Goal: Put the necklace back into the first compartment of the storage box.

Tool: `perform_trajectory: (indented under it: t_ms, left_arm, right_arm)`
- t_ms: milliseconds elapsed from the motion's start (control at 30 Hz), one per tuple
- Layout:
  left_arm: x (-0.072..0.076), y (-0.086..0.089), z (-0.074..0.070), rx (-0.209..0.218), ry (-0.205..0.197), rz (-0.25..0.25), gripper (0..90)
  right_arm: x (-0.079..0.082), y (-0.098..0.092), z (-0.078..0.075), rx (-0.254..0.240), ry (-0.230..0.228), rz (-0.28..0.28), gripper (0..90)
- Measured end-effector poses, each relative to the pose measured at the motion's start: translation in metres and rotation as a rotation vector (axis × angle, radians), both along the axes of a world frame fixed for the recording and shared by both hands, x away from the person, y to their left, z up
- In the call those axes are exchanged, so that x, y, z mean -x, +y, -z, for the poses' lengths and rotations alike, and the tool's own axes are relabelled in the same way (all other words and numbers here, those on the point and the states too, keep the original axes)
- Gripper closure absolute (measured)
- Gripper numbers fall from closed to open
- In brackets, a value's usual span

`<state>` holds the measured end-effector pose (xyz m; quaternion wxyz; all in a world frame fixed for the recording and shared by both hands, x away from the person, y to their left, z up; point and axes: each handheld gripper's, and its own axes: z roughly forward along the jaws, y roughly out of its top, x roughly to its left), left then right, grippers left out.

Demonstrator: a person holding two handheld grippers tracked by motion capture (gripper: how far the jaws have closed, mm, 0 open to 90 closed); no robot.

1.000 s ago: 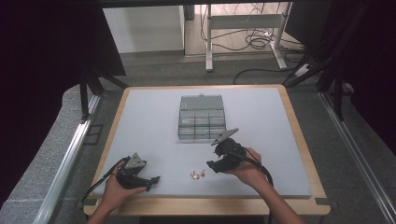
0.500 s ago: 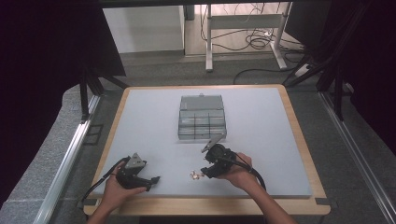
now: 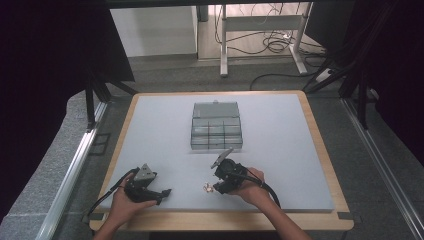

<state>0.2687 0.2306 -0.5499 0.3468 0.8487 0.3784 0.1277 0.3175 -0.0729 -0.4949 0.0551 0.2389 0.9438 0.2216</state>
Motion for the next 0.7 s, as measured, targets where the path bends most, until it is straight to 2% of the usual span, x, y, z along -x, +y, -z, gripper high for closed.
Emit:
perform_trajectory:
  t_ms: [700]
  left_arm:
    - [0.0, 0.0001, 0.0001, 0.0, -0.001, 0.0, 14.6]
  right_arm:
    - [-0.0001, 0.0033, 0.0094, 0.013, 0.023, -0.017, 61.8]
